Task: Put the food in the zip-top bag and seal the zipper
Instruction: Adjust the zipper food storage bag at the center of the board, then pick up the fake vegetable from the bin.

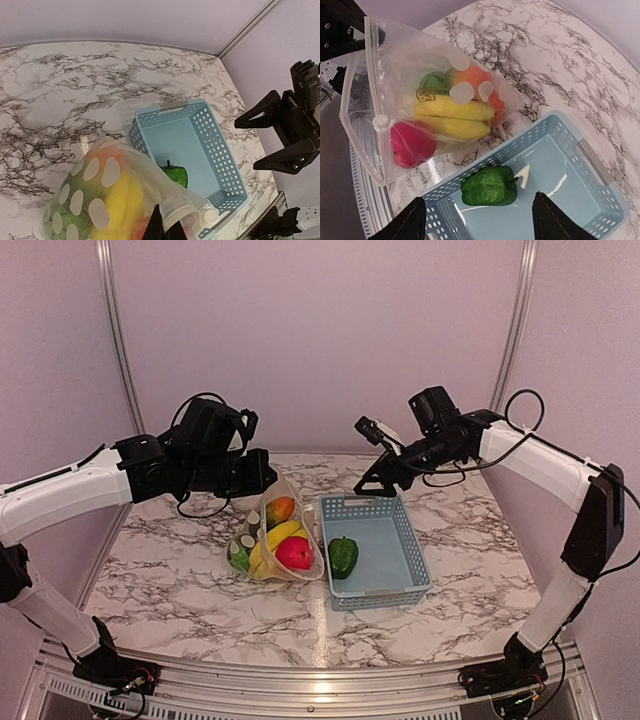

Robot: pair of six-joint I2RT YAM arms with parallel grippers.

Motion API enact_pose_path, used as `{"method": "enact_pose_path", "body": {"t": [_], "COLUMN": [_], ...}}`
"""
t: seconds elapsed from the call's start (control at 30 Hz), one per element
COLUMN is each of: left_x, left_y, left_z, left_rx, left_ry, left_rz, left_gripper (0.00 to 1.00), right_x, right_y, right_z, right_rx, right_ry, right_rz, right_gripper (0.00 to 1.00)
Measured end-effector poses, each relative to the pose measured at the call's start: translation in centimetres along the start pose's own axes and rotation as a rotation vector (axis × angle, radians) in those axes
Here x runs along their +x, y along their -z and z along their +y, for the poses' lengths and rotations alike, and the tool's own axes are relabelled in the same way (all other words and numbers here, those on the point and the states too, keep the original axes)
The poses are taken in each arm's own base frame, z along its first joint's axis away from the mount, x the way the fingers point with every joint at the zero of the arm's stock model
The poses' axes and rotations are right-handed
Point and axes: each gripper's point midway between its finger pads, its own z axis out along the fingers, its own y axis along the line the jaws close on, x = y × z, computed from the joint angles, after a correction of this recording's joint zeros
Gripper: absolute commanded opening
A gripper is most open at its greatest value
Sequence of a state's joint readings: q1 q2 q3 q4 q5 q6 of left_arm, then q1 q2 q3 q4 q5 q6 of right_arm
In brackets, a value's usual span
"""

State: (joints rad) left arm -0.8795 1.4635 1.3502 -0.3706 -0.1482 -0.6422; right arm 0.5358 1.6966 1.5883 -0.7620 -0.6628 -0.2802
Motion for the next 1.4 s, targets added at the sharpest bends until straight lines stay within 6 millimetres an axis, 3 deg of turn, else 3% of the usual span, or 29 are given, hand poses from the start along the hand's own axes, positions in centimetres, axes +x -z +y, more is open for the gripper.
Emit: {"method": "enact_pose_path", "body": {"t": [0.13, 0.33, 0.57, 0.7, 0.93, 1.0, 1.13, 1.4], "left_x": [0.3, 0.9, 1.3, 1.4, 1.8, 1.8, 1.9, 2.0], "left_y": [-0.2, -0.3, 0.0, 0.2, 0.5, 0.6, 0.6, 0.6], "left_z": [1.0, 1.7, 2.1, 2.2, 2.5, 2.6, 2.6, 2.7], "left_rx": [-0.041, -0.067, -0.07, -0.069, -0.072, -0.072, -0.072, -0.073], "left_ry": [-0.003, -0.007, -0.005, -0.003, -0.003, -0.002, -0.001, 0.003], "left_rz": [-0.002, 0.012, 0.016, 0.014, 0.018, 0.018, 0.018, 0.02], "left_gripper": [0.0, 0.0, 0.0, 0.0, 0.0, 0.0, 0.0, 0.0], "right_x": [3.6, 10.6, 13.7, 14.7, 13.6, 13.7, 14.6, 14.6], "right_y": [0.5, -3.3, -7.1, -9.2, -11.3, -11.8, -12.7, -13.1], "right_z": [-2.2, -2.7, -2.2, -1.9, -2.8, -3.0, -3.2, -3.5], "right_rx": [0.067, 0.02, -0.046, -0.086, -0.12, -0.128, -0.144, -0.13], "right_ry": [-0.074, -0.208, -0.269, -0.308, -0.352, -0.367, -0.396, -0.4], "right_rz": [0.037, 0.185, 0.287, 0.33, 0.318, 0.321, 0.34, 0.339], "right_gripper": [0.73, 0.76, 0.77, 0.8, 0.85, 0.9, 0.91, 0.68]}}
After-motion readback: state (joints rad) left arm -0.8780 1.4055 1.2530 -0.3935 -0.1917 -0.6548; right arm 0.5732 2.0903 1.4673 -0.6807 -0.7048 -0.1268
